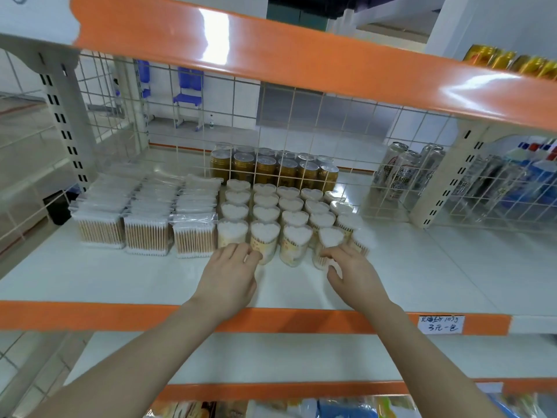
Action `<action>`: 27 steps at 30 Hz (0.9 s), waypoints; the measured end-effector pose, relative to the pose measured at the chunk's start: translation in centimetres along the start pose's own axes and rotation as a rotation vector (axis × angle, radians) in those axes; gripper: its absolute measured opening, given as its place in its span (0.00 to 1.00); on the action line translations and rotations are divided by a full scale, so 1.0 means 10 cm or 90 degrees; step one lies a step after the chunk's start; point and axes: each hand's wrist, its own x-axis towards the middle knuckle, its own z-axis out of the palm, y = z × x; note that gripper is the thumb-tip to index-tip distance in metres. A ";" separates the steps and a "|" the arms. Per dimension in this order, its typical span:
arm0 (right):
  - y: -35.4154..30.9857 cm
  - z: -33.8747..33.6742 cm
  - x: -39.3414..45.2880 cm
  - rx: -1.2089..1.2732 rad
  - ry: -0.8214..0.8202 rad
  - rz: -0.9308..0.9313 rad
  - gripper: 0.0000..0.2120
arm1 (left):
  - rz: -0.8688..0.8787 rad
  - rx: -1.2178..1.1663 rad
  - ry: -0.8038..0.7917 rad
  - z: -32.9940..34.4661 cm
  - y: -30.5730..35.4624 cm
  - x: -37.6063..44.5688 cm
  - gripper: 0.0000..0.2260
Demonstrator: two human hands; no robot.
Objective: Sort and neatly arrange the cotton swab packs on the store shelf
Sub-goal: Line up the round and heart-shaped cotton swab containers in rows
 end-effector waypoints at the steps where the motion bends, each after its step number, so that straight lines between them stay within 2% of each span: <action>1: 0.01 0.00 -0.02 -0.003 -0.003 0.007 0.15 | 0.006 -0.007 -0.009 0.00 0.03 -0.01 0.15; 3: 0.03 -0.01 -0.06 -0.010 -0.012 0.024 0.15 | 0.023 -0.020 -0.028 -0.01 0.08 -0.03 0.11; 10: 0.13 -0.07 -0.14 -0.024 -0.004 0.069 0.15 | 0.074 -0.033 -0.104 0.06 0.29 0.01 0.16; 14: 0.28 -0.12 -0.13 -0.023 0.035 0.048 0.16 | 0.058 -0.049 -0.117 0.07 0.44 0.14 0.10; 18: 0.49 -0.21 -0.06 -0.027 0.053 0.034 0.17 | 0.037 -0.069 -0.105 0.11 0.64 0.31 0.16; 24: 0.80 -0.32 0.07 -0.031 0.051 -0.010 0.21 | 0.001 -0.058 -0.090 0.20 0.91 0.60 0.15; 27: 0.95 -0.33 0.15 -0.024 0.024 0.002 0.22 | -0.007 -0.044 -0.098 0.22 1.00 0.73 0.19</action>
